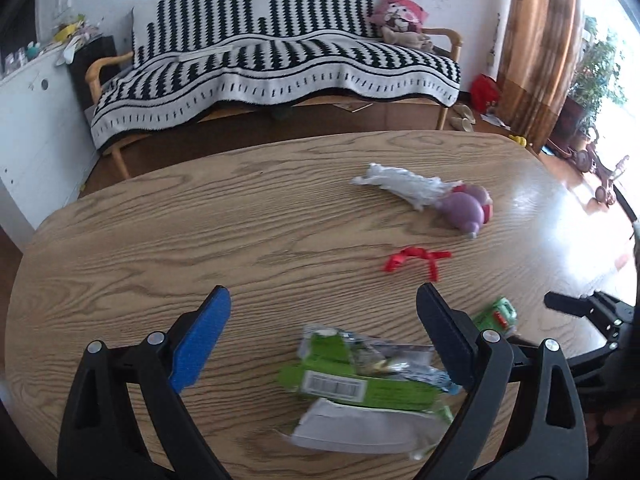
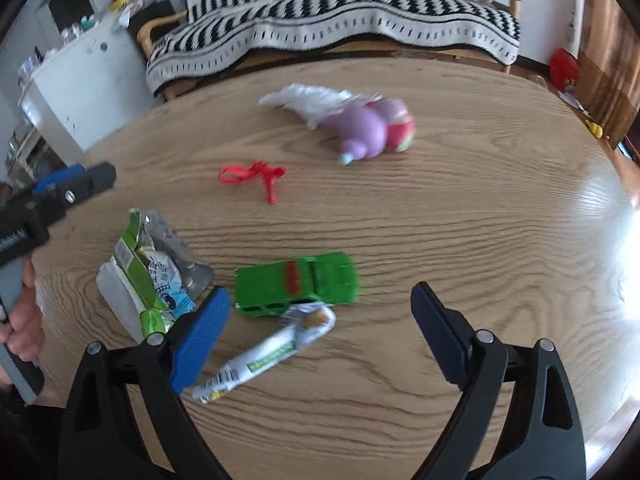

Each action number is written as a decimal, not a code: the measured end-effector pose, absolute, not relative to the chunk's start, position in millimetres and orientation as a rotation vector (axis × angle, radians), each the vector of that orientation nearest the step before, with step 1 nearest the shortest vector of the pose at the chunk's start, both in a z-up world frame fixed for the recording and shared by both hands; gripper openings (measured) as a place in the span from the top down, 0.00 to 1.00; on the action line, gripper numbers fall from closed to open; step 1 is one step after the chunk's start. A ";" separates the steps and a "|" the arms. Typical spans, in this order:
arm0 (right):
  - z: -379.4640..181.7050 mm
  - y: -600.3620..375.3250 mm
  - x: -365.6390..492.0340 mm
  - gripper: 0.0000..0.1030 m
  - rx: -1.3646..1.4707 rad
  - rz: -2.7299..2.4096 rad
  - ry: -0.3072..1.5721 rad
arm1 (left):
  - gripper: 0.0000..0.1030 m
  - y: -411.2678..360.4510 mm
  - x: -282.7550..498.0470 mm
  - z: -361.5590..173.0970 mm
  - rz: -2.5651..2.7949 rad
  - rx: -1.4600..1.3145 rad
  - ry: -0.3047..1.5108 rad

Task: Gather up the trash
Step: 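Grasp the red ribbon with the left tool while the right tool grasps the green toy car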

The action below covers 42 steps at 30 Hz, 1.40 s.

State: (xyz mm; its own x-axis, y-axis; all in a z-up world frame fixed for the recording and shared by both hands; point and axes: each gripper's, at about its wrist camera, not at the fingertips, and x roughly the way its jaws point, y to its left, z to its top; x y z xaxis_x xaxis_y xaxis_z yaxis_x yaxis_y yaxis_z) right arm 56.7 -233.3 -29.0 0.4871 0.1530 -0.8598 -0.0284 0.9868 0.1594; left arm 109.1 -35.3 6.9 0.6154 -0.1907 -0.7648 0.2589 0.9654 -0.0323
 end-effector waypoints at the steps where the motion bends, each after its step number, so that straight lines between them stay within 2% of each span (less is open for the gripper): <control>1: -33.5 -227.8 60.4 0.14 0.119 0.115 1.068 | 0.12 -33.6 110.8 6.2 -0.260 0.083 0.872; 10: -53.8 -209.9 79.7 0.14 0.051 0.128 1.116 | 0.12 -41.0 128.5 -4.7 -0.277 0.089 0.890; 12: -56.0 -208.7 80.7 0.25 0.029 0.128 1.116 | 0.12 -46.3 132.1 -7.6 -0.287 0.088 0.897; 13: -54.5 -208.7 79.6 0.26 0.014 0.123 1.104 | 0.12 -50.3 134.2 -9.5 -0.290 0.093 0.900; 20: -31.7 -241.8 80.3 0.26 0.095 0.107 1.024 | 0.12 -78.8 153.0 -26.1 -0.290 0.123 0.933; 33: -8.6 -306.5 42.3 0.26 0.160 0.065 1.002 | 0.10 -155.4 167.4 -56.4 -0.419 0.314 1.000; 42: 0.2 -317.0 27.6 0.26 0.173 0.053 0.984 | 0.10 -165.6 180.3 -72.3 -0.423 0.293 1.091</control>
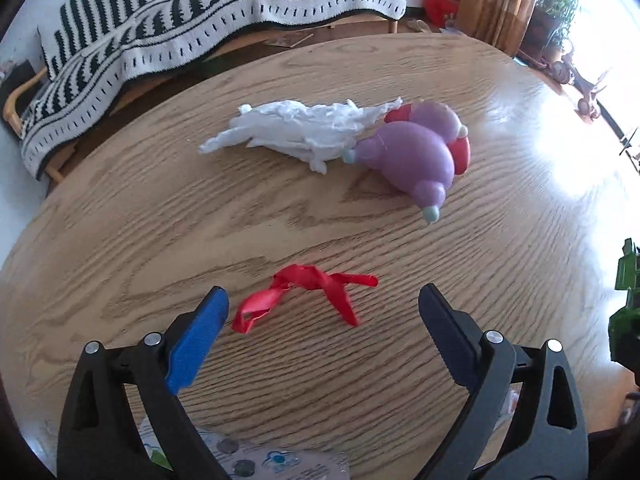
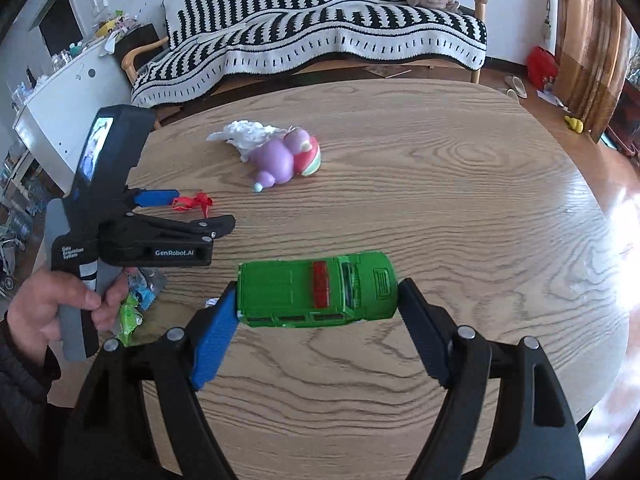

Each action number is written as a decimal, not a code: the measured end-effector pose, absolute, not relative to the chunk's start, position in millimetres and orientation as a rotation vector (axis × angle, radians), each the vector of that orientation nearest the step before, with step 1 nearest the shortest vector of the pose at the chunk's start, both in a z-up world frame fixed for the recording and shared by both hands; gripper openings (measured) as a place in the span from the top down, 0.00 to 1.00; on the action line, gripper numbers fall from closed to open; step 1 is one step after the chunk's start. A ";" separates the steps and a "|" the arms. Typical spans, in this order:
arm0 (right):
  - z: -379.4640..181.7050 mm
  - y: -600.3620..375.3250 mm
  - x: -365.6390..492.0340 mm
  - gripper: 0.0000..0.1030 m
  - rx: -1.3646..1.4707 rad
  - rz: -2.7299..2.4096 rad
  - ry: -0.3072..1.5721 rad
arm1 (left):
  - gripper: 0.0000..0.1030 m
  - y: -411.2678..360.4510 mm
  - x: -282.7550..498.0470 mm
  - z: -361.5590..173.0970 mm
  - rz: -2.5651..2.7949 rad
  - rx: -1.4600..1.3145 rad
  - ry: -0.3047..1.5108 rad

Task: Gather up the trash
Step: 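Grasp the red ribbon with the left tool while the right tool grasps the green toy car, then carry both items to the black bin and open both tools over it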

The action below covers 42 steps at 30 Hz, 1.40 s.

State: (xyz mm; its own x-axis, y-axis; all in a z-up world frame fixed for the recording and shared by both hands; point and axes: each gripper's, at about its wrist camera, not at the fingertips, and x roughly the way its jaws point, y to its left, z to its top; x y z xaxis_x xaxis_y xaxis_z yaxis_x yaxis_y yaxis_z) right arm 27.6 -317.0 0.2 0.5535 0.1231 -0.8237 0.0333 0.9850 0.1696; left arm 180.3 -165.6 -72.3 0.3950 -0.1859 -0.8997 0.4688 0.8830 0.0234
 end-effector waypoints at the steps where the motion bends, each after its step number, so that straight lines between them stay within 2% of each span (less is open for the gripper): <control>1: 1.3 -318.9 25.6 0.26 0.175 0.053 0.982 | 0.11 -166.1 180.8 -73.8 -0.423 0.291 1.096; 3: 3.2 -323.0 20.8 0.26 0.177 0.049 0.977 | 0.20 -167.7 180.3 -75.7 -0.420 0.289 1.096; 5: 4.3 -326.5 17.0 0.26 0.178 0.045 0.974 | 0.54 -169.0 179.6 -72.1 -0.420 0.287 1.080; 8: 5.0 -334.5 10.8 0.26 0.185 0.030 0.971 | 0.65 -168.3 180.8 -68.0 -0.436 0.253 1.099; 11: 7.2 -344.8 4.2 0.26 0.199 0.014 0.965 | 0.70 -170.0 177.5 -62.4 -0.421 0.274 1.078; 17: 12.4 -371.8 -12.8 0.26 0.227 -0.034 0.945 | 0.71 -175.7 164.7 -34.6 -0.414 0.227 1.027; 23: 15.0 -432.2 -48.1 0.26 0.287 -0.133 0.921 | 0.70 -219.6 127.8 -8.2 -0.528 0.225 0.960; 32: -0.7 -557.5 -135.5 0.26 0.413 -0.382 0.894 | 0.70 -348.7 43.7 1.5 -0.778 0.300 0.903; 42: -41.5 -668.6 -235.0 0.26 0.588 -0.617 0.914 | 0.70 -491.4 -54.8 -20.6 -1.028 0.350 0.885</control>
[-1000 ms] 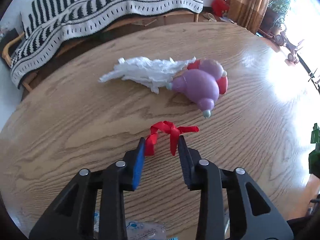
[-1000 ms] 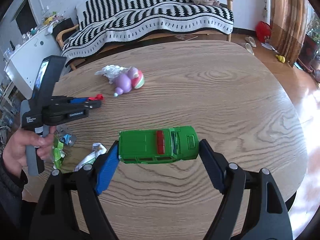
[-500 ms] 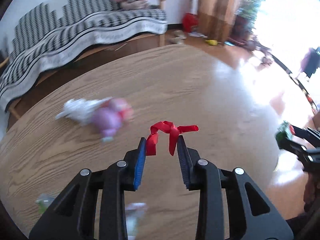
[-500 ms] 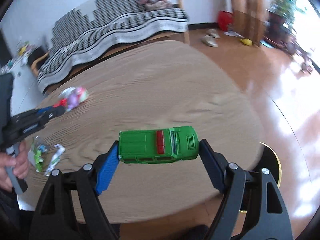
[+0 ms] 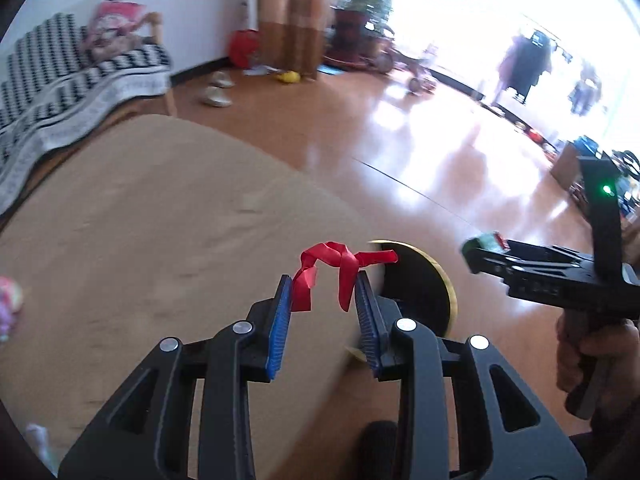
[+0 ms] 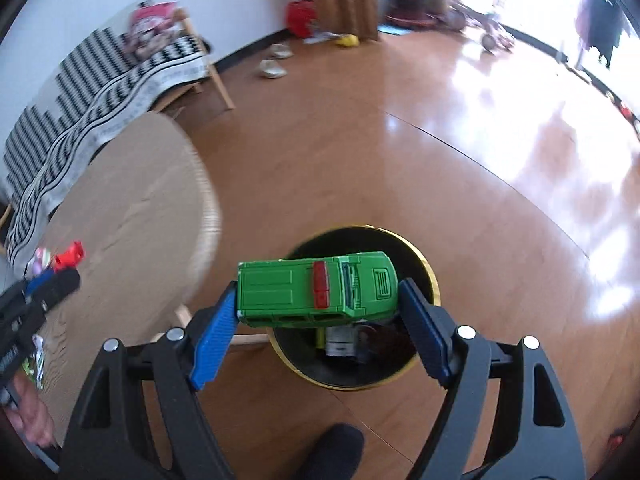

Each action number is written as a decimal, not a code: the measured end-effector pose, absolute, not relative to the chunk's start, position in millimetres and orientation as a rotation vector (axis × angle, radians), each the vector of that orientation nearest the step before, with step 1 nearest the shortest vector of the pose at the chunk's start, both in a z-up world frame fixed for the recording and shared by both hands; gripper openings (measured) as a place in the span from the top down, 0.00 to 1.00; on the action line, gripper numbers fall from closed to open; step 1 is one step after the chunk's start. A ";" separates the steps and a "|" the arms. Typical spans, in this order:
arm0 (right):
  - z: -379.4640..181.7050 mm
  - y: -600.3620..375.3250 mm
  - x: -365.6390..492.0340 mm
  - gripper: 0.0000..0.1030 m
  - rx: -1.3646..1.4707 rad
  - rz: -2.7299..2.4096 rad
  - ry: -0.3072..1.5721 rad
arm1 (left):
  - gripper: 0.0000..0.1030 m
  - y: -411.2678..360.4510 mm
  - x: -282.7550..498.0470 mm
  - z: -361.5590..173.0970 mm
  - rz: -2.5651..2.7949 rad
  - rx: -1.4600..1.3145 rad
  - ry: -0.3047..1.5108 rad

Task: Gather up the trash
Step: 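Carry both items to the black bin and open both tools over it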

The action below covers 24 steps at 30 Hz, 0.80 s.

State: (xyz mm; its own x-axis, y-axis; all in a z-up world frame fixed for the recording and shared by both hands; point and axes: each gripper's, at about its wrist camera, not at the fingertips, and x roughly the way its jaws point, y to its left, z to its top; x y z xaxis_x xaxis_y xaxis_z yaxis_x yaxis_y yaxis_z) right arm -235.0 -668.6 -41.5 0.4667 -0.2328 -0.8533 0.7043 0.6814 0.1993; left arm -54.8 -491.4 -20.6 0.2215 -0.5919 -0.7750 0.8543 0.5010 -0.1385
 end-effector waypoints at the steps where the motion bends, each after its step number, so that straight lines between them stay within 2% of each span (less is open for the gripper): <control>1: -43.7 -676.6 -243.2 0.26 0.601 -0.636 0.910 | 0.70 -503.3 -62.5 -26.5 -1.050 0.361 0.891; 8: -55.9 -706.0 -274.3 0.26 0.651 -0.675 0.902 | 0.70 -562.7 -89.7 -65.0 -1.118 0.430 0.934; 15: -56.5 -708.3 -273.1 0.26 0.659 -0.671 0.899 | 0.67 -585.6 -91.9 -82.5 -1.135 0.438 0.963; 18: -56.9 -707.5 -270.9 0.26 0.658 -0.671 0.901 | 0.62 -588.2 -95.4 -84.0 -1.151 0.438 0.965; 20: -57.0 -708.0 -271.7 0.26 0.659 -0.673 0.901 | 0.50 -588.3 -97.7 -84.4 -1.156 0.451 0.949; 24: -55.7 -708.5 -274.9 0.26 0.667 -0.678 0.895 | 0.39 -587.6 -99.7 -83.8 -1.169 0.461 0.936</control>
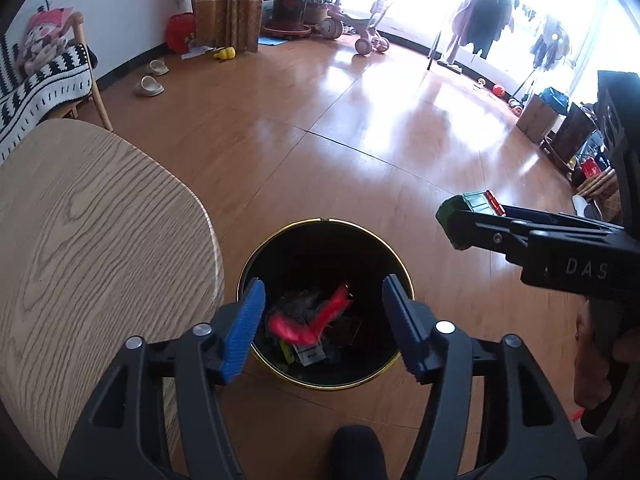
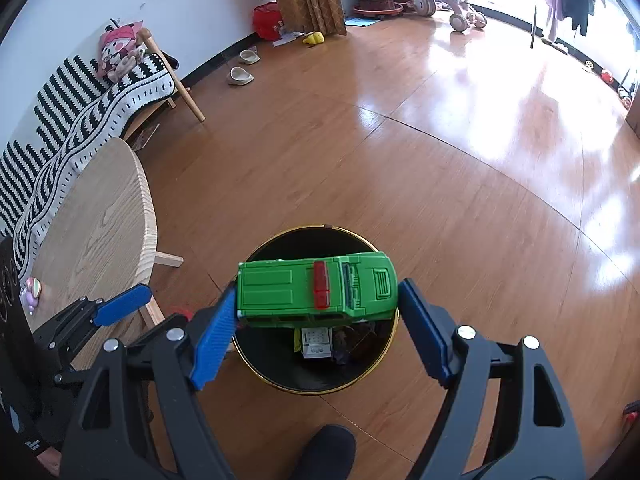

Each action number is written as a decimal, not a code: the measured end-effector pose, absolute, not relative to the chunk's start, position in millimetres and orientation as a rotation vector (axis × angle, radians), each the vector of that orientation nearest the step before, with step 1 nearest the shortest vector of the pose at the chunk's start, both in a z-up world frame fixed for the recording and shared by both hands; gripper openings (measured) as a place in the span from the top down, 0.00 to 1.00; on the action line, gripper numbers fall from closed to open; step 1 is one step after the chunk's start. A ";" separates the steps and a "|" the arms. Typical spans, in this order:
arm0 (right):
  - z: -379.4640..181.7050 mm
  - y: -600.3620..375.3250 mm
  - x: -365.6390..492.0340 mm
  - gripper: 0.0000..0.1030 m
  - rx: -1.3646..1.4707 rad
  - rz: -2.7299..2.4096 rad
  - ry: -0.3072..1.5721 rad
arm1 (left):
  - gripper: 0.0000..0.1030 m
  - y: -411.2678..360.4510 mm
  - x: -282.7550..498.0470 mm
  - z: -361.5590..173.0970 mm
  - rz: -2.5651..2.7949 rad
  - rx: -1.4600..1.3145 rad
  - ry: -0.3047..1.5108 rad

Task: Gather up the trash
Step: 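Carry both items to the black bin and open both tools over it, then move both tools back over the table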

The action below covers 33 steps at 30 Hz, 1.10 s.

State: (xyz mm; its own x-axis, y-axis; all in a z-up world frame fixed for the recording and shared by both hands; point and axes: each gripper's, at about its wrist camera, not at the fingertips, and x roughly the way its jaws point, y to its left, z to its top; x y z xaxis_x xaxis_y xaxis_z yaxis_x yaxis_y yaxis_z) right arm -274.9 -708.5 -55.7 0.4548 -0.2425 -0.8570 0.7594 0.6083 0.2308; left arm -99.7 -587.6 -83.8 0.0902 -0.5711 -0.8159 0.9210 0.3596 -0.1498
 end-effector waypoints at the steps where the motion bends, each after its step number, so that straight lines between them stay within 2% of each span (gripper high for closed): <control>1: -55.7 -709.1 -274.9 0.26 0.669 -0.679 0.894 | 0.35 -586.4 -99.1 -82.7 -1.169 0.457 0.934; 14: -52.7 -701.5 -262.8 0.25 0.642 -0.675 0.903 | 0.23 -551.3 -82.0 -57.1 -1.134 0.408 0.901; 16: -52.1 -700.7 -258.5 0.20 0.643 -0.671 0.904 | 0.20 -543.3 -78.0 -52.7 -1.121 0.404 0.893; 19: -47.0 -692.4 -248.2 0.18 0.618 -0.672 0.903 | 0.18 -526.4 -68.6 -44.2 -1.094 0.401 0.871; 27: -27.3 -657.1 -207.8 0.17 0.567 -0.612 0.893 | 0.14 -467.0 -37.8 -21.0 -0.974 0.397 0.832; 33: -3.5 -590.9 -147.6 0.17 0.519 -0.453 0.882 | 0.14 -390.3 -8.7 1.8 -0.830 0.387 0.810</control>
State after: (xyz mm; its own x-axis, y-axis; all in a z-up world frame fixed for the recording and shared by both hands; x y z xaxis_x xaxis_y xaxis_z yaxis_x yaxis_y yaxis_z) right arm -147.6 -590.9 -3.5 0.5579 -0.1583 -0.8147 0.5698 0.7868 0.2373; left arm -8.7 -390.3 1.8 0.4071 -0.4998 -0.7645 0.7762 0.6305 0.0011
